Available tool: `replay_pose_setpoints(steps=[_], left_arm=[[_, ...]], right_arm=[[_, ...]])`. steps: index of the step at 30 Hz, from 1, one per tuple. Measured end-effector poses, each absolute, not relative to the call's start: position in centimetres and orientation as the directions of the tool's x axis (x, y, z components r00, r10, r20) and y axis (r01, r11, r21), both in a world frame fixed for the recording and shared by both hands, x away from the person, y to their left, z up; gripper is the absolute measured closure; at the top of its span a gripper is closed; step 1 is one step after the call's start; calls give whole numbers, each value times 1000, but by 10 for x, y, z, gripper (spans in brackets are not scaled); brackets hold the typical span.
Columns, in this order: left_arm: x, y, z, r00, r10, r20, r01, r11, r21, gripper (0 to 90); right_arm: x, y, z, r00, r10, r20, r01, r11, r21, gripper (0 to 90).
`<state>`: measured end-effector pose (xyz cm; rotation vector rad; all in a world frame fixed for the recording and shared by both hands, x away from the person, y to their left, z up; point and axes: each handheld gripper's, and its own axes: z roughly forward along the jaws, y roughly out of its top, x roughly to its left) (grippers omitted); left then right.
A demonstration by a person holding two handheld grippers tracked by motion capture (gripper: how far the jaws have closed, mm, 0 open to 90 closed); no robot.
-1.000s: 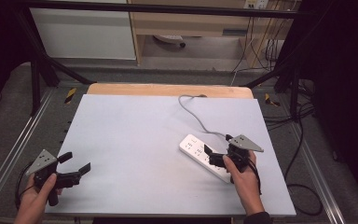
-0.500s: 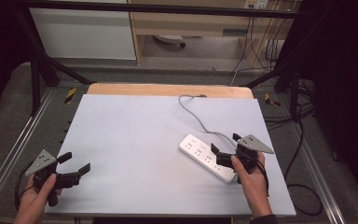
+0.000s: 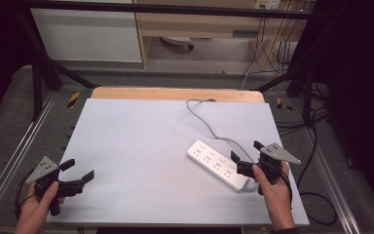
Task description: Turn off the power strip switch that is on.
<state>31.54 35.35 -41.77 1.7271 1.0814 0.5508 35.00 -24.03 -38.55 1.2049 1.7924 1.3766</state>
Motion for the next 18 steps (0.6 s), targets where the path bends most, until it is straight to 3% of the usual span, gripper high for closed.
replay_pose_setpoints(steps=[18], left_arm=[[315,353,-418,499,859,-117,410,-114,905,81]], right_arm=[[334,-279,-393,-367,925,99,334,31,942,63]])
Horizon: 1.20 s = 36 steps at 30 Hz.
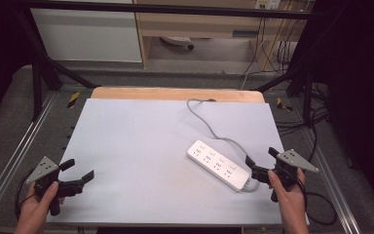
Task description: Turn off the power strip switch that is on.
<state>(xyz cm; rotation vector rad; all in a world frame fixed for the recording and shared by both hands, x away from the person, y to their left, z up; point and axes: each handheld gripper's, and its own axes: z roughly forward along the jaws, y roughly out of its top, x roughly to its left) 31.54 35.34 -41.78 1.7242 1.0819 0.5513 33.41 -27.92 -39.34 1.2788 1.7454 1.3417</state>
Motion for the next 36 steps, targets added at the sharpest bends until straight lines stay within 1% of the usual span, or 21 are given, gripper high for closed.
replay_pose_setpoints(steps=[16,23,36], left_arm=[[316,354,-418,498,859,-117,411,-116,904,80],[315,354,-418,499,859,-116,411,-116,904,80],[315,354,-418,502,857,-117,412,-118,904,80]], right_arm=[[324,-306,-407,-314,943,107,360,14,933,63],[321,-313,-418,-303,950,81,369,39,929,67],[316,-324,-441,-280,955,98,417,28,909,60]])
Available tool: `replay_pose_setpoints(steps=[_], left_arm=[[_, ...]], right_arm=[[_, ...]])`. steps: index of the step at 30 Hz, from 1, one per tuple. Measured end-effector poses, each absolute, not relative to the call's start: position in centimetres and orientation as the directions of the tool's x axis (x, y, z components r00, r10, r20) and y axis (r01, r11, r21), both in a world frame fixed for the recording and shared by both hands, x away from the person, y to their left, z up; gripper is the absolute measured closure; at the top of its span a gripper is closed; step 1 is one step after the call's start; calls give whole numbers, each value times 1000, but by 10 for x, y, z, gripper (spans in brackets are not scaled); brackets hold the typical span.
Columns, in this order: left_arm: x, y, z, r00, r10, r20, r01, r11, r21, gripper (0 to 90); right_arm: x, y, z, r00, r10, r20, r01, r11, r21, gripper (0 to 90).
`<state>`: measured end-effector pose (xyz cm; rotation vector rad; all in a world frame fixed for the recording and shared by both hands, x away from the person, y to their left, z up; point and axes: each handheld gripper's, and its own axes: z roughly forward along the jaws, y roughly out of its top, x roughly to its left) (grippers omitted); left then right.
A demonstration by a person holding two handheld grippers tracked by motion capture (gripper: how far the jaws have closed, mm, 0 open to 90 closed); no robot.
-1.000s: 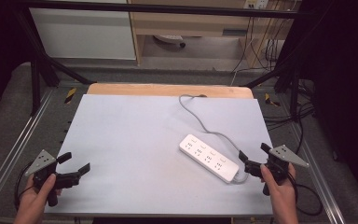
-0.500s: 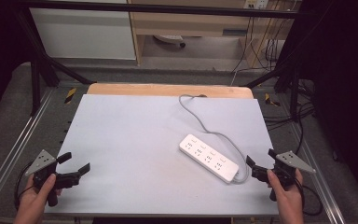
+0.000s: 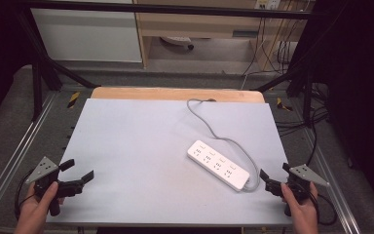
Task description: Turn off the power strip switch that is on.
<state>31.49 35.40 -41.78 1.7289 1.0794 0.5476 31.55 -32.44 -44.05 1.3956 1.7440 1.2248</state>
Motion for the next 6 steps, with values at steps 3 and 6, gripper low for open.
replay_pose_setpoints(steps=[3,6], left_arm=[[315,353,-418,502,857,-117,412,-119,903,80],[315,353,-418,504,856,-116,411,-119,904,80]], right_arm=[[316,-324,-446,-281,953,113,449,26,893,40],[319,-320,-450,-277,955,107,483,43,874,32]])
